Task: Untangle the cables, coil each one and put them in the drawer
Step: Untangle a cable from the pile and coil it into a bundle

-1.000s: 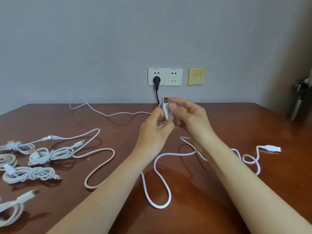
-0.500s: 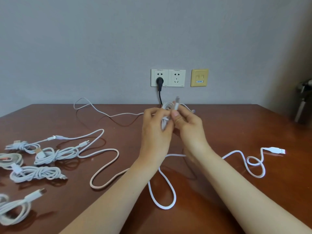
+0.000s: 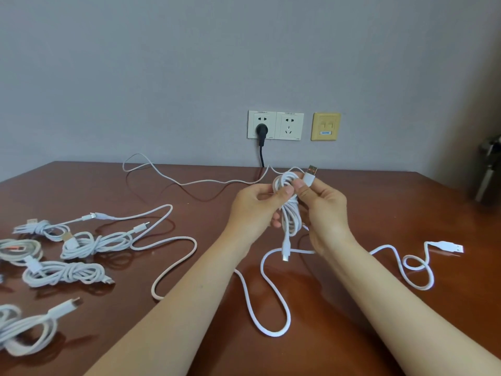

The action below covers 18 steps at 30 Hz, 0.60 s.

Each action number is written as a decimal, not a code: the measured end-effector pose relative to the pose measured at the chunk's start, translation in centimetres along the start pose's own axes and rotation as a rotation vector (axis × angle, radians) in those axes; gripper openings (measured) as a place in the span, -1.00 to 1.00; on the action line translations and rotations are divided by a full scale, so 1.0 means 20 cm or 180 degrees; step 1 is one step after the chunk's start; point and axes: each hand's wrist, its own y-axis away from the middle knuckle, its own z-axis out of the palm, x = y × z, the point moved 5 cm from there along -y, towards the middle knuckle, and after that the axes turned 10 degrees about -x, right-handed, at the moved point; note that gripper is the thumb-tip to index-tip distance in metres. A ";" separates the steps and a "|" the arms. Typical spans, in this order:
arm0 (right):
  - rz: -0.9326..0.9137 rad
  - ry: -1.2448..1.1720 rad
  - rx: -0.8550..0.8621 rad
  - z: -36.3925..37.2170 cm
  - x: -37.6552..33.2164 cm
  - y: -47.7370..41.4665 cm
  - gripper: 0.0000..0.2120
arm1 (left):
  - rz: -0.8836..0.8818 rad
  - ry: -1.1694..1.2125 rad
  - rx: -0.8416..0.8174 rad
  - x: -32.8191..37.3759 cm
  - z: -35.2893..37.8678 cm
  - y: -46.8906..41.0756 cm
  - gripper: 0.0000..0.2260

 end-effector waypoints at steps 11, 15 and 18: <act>-0.0830 0.0872 -0.0070 0.05 -0.04 0.04 -0.79 | 0.0068 0.0451 0.0275 -0.01 -0.05 0.00 -0.97; -0.0678 0.0630 -0.0338 0.06 -0.03 0.03 -0.79 | 0.0079 0.0566 0.0418 0.00 -0.07 0.00 -0.97; -0.0608 0.0553 -0.0247 0.05 -0.05 0.03 -0.82 | 0.0159 0.0664 0.0464 0.00 -0.06 0.01 -0.90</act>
